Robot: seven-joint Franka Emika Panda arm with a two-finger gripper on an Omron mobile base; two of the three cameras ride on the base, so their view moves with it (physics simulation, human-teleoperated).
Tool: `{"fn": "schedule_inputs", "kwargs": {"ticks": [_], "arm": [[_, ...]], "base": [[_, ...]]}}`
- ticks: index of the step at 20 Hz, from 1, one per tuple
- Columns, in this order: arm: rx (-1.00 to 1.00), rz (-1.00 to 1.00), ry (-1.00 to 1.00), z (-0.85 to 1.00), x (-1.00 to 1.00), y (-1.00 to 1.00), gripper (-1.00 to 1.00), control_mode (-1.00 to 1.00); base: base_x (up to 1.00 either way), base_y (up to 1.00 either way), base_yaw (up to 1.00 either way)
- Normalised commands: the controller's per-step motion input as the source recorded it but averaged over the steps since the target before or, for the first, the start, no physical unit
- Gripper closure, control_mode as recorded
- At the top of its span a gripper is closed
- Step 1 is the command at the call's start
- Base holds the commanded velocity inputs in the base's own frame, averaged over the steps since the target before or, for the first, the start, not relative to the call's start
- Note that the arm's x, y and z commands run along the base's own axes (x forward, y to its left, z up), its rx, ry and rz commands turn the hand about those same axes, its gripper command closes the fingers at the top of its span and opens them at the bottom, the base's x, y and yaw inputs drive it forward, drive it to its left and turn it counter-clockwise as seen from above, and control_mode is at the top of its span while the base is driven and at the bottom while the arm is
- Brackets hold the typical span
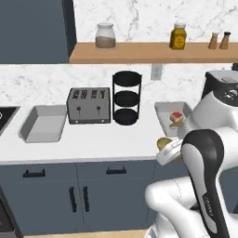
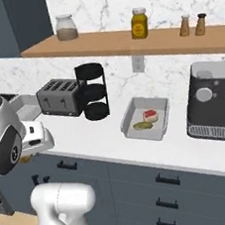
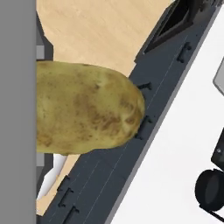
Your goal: Place one potato and one steak in each tupperware on the nearby counter, to pack two identical lunches.
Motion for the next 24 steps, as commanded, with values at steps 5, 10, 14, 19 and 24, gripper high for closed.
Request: {"fn": "schedule_inputs", "kwargs": {"ticks": [5,10,14,19,24], "arm": [[0.00,0.00,0.00,0.00,0.00,0.00,1.00,1.00],[0.00,0.00,0.00,0.00,0.00,0.00,1.00,1.00],[0.00,0.00,0.00,0.00,0.00,0.00,1.00,1.00],[0.00,0.00,0.00,0.00,0.00,0.00,1.00,1.00],[0.00,0.00,0.00,0.00,0.00,0.00,1.00,1.00]], "base": [[0.86,1.00,0.08],[0.76,1.00,0.01],[0.62,1.00,-0.04],[0.53,0.84,-0.33],[0.34,0.63,-0.48]]}}
